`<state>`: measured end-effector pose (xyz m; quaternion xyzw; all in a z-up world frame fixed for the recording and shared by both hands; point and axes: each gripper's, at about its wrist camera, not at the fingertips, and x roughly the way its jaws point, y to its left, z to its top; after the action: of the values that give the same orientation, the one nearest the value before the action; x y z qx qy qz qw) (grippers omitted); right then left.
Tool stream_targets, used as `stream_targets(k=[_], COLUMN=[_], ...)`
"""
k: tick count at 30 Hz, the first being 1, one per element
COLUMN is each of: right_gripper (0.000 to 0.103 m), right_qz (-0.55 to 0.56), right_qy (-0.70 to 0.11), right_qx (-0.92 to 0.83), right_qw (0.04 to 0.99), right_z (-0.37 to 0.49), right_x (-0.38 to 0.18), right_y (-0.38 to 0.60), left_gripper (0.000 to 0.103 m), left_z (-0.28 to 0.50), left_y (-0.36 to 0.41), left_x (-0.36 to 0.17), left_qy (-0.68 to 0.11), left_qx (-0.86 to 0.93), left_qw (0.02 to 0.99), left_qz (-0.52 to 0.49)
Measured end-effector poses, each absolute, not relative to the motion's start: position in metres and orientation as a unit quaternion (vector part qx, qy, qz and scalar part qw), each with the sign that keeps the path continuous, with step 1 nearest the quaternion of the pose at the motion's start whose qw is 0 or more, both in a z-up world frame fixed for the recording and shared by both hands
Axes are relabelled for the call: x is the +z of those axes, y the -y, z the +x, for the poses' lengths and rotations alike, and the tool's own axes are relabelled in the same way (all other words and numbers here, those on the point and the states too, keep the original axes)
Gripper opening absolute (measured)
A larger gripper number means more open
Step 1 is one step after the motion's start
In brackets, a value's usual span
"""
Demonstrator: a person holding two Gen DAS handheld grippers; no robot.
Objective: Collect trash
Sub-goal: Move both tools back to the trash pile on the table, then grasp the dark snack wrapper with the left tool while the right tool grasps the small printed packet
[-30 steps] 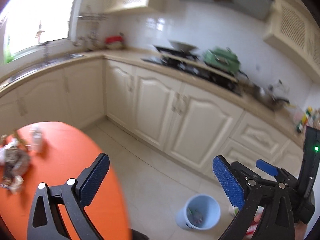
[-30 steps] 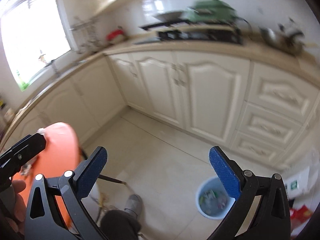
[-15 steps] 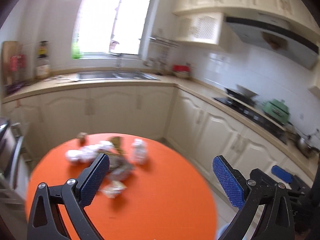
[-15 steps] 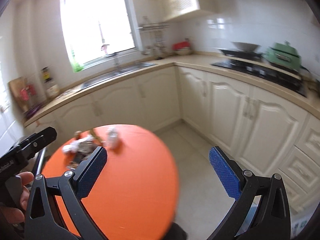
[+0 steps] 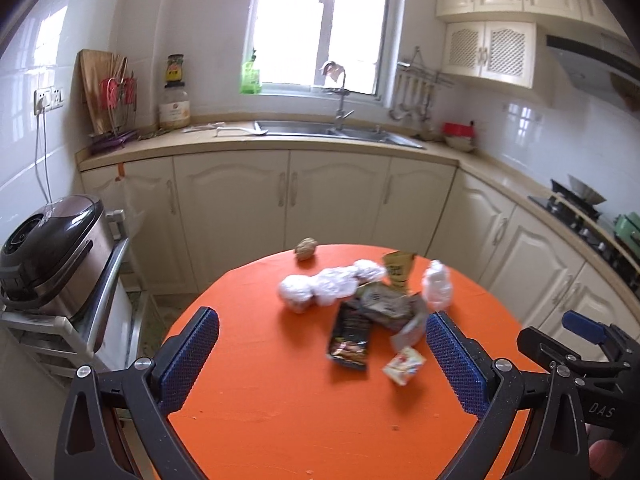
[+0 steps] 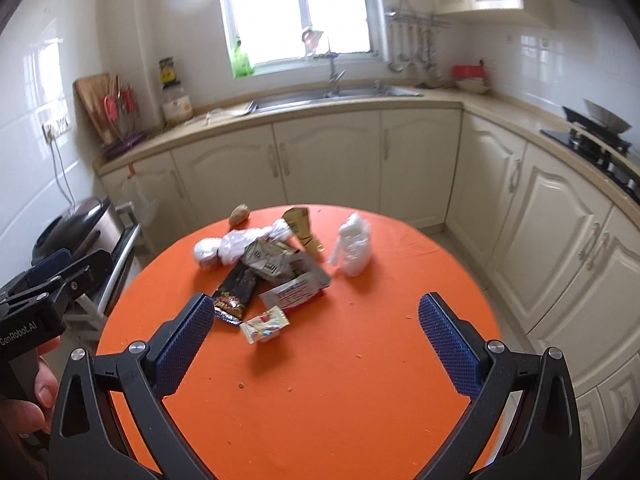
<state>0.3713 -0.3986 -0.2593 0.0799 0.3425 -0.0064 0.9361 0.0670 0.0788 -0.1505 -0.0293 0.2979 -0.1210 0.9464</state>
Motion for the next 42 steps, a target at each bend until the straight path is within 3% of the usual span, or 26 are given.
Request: stream_targets(k=[9,16,21,23,34,38,41,42], right_gripper=[0.102,0.092,0.067,0.049,0.049,0.049,0.049,0.049], right_qz=[0.053,0.039,0.029,0.017,0.045,0.055,0.061,0.063], right_qy=[-0.409,-0.456,-0.469,-0.463,-0.452,-0.448,-0.446,-0.444], right_qx=[0.027,0.061,0.076,0.079,0.061,0.052,0.051,0.050], right_qw=[0.910,0.887,0.879,0.883,0.889,0.891,0.892,0.892], right_z=[0.422,0.453,0.463,0.463,0.458,0.454,0.450,0.448], right_x=[-0.320,-0.370,-0.390,-0.391,-0.383,-0.379,-0.376,-0.374], right_y=[0.376,0.356,0.351,0.352,0.390,0.403,0.407,0.408], left_gripper=[0.100,0.100,0.100,0.100,0.100,0.087,0.057,0.040], left_z=[0.152,0.225,0.258,0.269,0.331,0.359,0.372,0.376], left_y=[-0.031,-0.030,-0.013,-0.005,0.056,0.080,0.091,0.093], left_x=[-0.191,-0.224,-0.239,-0.243,-0.272,-0.285,-0.286,-0.285], left_qy=[-0.348,-0.387,-0.403,-0.408,-0.435,-0.447,-0.443,-0.443], left_qx=[-0.119,-0.117,-0.122,-0.124,-0.151,-0.163,-0.187,-0.196], left_qw=[0.930,0.915,0.907,0.904,0.886,0.877,0.874,0.873], left_qz=[-0.011,-0.007,-0.002,0.003,0.054,0.066,0.068,0.066])
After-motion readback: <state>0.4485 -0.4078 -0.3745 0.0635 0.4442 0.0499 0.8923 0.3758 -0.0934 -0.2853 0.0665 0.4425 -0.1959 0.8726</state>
